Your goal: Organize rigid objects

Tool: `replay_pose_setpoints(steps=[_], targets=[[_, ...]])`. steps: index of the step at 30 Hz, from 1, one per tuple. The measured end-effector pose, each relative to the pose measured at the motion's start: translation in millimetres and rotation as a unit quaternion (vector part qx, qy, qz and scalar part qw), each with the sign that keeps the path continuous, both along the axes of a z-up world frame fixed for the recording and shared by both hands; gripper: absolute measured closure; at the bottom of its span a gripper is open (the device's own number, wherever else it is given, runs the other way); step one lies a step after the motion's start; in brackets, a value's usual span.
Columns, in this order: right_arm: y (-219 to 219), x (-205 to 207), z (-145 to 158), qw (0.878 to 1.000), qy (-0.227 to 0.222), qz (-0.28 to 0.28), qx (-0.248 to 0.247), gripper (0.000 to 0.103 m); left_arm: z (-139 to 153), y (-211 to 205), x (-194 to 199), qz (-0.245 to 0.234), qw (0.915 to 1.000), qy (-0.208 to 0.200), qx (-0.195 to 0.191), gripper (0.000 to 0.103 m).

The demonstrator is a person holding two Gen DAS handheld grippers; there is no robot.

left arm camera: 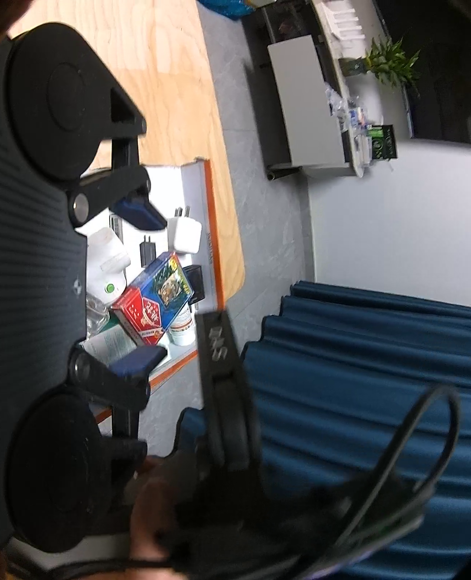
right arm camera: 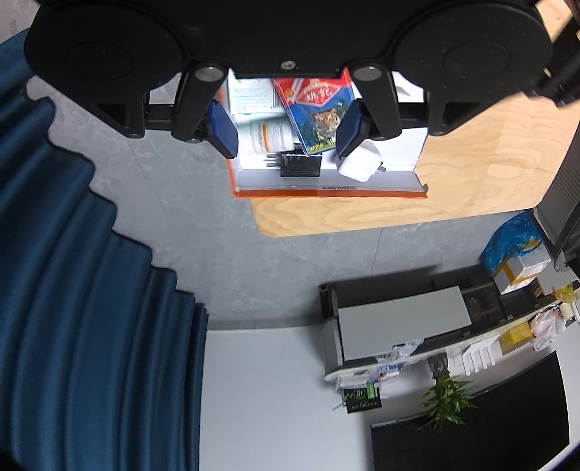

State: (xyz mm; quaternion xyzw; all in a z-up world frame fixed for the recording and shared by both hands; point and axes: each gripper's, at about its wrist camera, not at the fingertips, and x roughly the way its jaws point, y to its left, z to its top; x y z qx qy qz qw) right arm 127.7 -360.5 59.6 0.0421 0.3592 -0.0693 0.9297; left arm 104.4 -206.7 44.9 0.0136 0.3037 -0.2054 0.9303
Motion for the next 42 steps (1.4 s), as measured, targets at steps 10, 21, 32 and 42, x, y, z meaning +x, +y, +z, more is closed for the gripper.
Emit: replay_pose_setpoints(steps=[10, 21, 32, 42], targets=[[-8, -91, 13, 0.999, -0.015, -0.036, -0.004, 0.025, 12, 13, -46, 0.055, 0.9979, 0.007, 0.033, 0.0], [-4, -164, -22, 0.999, 0.033, -0.04, -0.004, 0.025, -5, 19, -84, 0.07, 0.995, 0.046, 0.054, 0.0], [9, -173, -31, 0.999, 0.048, -0.017, -0.001, 0.025, -10, 24, -96, 0.091, 0.993, 0.046, 0.059, 0.0], [10, -172, -34, 0.998, 0.055, -0.018, 0.002, 0.025, -16, 23, -96, 0.095, 0.9917, 0.057, 0.066, 0.0]])
